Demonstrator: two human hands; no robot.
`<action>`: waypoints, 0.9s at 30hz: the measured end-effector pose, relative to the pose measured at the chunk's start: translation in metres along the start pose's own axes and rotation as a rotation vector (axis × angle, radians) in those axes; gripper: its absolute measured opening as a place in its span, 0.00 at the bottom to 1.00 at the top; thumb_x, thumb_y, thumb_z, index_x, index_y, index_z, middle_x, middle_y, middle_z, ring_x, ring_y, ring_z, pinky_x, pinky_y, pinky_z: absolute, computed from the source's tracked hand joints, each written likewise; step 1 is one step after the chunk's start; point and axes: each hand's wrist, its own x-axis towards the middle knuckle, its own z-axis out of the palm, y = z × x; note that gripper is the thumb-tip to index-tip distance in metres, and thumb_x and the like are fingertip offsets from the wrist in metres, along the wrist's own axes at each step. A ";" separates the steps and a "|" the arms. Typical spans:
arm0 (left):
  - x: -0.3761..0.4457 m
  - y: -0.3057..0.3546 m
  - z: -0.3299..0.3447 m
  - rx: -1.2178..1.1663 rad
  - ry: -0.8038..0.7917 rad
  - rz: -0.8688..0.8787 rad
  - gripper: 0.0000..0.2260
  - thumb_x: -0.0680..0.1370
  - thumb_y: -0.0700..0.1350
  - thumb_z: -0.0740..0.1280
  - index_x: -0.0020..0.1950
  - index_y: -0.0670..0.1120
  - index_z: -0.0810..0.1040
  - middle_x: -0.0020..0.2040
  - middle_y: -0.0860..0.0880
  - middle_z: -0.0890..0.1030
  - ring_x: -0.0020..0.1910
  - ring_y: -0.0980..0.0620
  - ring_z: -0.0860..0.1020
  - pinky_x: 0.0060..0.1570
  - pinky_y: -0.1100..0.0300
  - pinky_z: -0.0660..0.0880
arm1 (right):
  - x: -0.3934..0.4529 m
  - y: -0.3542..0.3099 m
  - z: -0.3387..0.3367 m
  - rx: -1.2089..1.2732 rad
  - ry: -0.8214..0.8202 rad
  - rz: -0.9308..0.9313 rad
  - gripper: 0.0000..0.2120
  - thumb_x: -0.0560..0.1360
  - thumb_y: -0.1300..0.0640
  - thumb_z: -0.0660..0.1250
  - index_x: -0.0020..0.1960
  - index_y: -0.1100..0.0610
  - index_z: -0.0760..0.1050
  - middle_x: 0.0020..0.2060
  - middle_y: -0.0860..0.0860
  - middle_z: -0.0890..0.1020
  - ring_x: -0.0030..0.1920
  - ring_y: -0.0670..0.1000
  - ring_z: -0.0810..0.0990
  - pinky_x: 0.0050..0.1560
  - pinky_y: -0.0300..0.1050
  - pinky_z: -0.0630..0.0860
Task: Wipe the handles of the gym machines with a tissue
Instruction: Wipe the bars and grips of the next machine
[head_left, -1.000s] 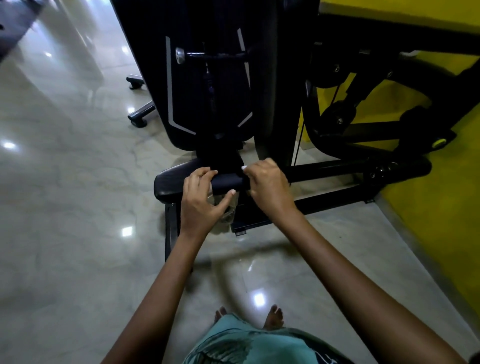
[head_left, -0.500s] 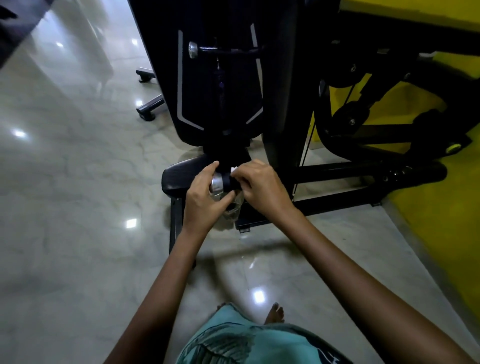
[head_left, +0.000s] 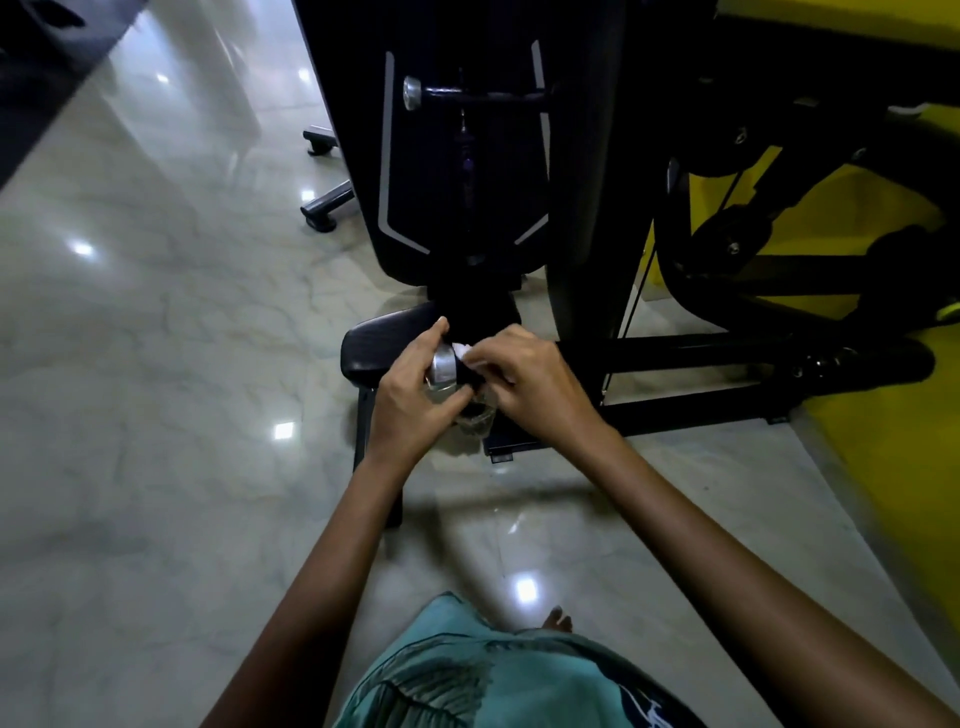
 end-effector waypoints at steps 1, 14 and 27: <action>0.000 0.000 0.000 0.010 0.003 0.003 0.32 0.68 0.43 0.76 0.69 0.37 0.69 0.66 0.48 0.74 0.65 0.57 0.71 0.65 0.66 0.68 | -0.002 0.005 -0.003 -0.039 0.027 -0.002 0.07 0.69 0.68 0.69 0.46 0.61 0.81 0.38 0.53 0.82 0.43 0.54 0.78 0.37 0.48 0.77; -0.001 -0.001 -0.006 -0.005 -0.090 -0.048 0.33 0.70 0.40 0.74 0.72 0.40 0.67 0.69 0.47 0.72 0.67 0.53 0.72 0.65 0.57 0.71 | 0.002 0.009 -0.016 -0.091 -0.105 -0.125 0.08 0.69 0.64 0.71 0.48 0.60 0.81 0.42 0.52 0.83 0.45 0.54 0.76 0.37 0.48 0.76; 0.013 -0.016 -0.014 -0.290 -0.128 -0.072 0.16 0.77 0.46 0.63 0.64 0.43 0.75 0.59 0.50 0.79 0.60 0.58 0.77 0.63 0.59 0.73 | -0.024 0.006 0.034 -0.075 0.298 0.012 0.11 0.67 0.72 0.68 0.48 0.63 0.80 0.44 0.56 0.80 0.45 0.57 0.78 0.42 0.49 0.78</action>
